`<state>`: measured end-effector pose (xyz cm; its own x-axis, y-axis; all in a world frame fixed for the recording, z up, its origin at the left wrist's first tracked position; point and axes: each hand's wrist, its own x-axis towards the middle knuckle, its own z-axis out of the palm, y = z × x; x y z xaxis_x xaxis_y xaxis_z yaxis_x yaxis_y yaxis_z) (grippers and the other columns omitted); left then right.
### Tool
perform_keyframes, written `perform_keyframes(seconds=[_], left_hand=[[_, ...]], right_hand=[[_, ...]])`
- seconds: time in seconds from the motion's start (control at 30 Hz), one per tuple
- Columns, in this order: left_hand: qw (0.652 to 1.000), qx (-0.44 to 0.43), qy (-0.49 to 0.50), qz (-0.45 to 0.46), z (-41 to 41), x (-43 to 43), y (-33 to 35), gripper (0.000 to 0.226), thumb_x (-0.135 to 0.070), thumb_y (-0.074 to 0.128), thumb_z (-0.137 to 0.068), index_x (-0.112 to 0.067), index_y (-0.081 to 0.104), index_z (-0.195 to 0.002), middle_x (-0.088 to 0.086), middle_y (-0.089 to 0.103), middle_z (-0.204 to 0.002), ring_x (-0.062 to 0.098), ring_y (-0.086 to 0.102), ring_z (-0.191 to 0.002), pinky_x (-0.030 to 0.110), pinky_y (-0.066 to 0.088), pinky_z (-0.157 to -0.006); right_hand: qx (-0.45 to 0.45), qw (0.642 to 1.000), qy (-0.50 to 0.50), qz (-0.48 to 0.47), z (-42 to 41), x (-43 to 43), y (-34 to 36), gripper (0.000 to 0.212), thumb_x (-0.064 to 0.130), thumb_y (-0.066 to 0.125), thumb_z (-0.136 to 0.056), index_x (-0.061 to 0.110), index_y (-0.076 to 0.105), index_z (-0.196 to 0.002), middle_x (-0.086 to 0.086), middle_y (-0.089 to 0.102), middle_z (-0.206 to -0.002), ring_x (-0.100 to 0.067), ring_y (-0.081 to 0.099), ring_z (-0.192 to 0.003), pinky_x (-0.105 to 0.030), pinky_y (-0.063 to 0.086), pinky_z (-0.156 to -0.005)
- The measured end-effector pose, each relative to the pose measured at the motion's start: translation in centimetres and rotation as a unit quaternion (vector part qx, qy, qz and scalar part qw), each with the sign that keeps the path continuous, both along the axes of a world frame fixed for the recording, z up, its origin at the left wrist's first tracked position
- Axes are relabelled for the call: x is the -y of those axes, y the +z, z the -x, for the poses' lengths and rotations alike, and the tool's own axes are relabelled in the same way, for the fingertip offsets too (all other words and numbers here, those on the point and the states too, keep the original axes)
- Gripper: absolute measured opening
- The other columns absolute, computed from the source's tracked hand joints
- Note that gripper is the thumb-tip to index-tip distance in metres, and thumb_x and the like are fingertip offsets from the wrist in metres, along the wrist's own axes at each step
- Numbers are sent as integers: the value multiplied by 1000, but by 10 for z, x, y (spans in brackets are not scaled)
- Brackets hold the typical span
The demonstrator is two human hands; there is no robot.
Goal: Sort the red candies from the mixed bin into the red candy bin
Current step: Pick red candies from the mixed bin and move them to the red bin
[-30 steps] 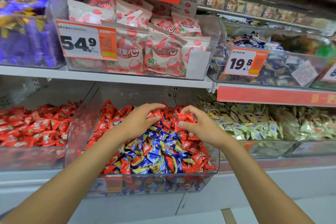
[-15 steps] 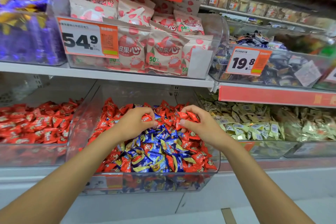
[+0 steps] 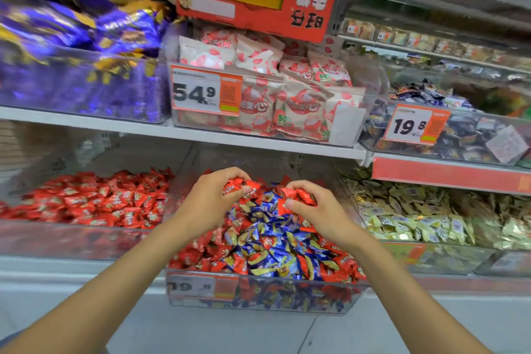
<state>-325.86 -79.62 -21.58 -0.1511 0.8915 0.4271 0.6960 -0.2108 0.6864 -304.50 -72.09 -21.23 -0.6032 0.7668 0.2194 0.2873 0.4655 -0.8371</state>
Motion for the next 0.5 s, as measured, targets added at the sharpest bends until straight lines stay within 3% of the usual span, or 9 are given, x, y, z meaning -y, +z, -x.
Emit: perform_keyframes(seconds=[0.17, 0.33, 0.43, 0.5], left_hand=[[998, 1, 54, -27, 69, 52, 6, 10, -16, 68, -85, -25, 64, -88, -16, 63, -77, -12, 55, -68, 6, 38, -64], [981, -6, 195, -6, 177, 86, 1, 5, -19, 68, -85, -22, 64, -87, -8, 62, -66, -1, 55, -55, 10, 38, -54], [966, 10, 257, 9, 231, 86, -8, 8, -19, 69, -84, -20, 62, -87, -4, 60, -72, 18, 55, -65, 26, 38, -60], [961, 34, 275, 18, 252, 80, -15, 9, -19, 70, -84, -19, 61, -86, -5, 57, -68, 29, 57, -69, 28, 37, -63]], right_hand=[[9, 998, 59, -35, 64, 21, 8, 17, 9, 64, -90, 21, 62, -102, 6, 60, -78, -3, 53, -60, -16, 44, -63], [36, 983, 136, -118, 158, 39, 24, 15, 13, 65, -89, 20, 63, -102, 10, 60, -79, 3, 47, -62, -14, 39, -63], [72, 967, 170, -179, 218, 43, 26, 13, 15, 63, -88, 23, 63, -99, 2, 66, -88, -10, 56, -75, -27, 43, -76], [87, 964, 167, -187, 254, 40, 23, 12, 15, 61, -88, 23, 63, -98, 7, 65, -81, -11, 55, -69, -31, 46, -73]])
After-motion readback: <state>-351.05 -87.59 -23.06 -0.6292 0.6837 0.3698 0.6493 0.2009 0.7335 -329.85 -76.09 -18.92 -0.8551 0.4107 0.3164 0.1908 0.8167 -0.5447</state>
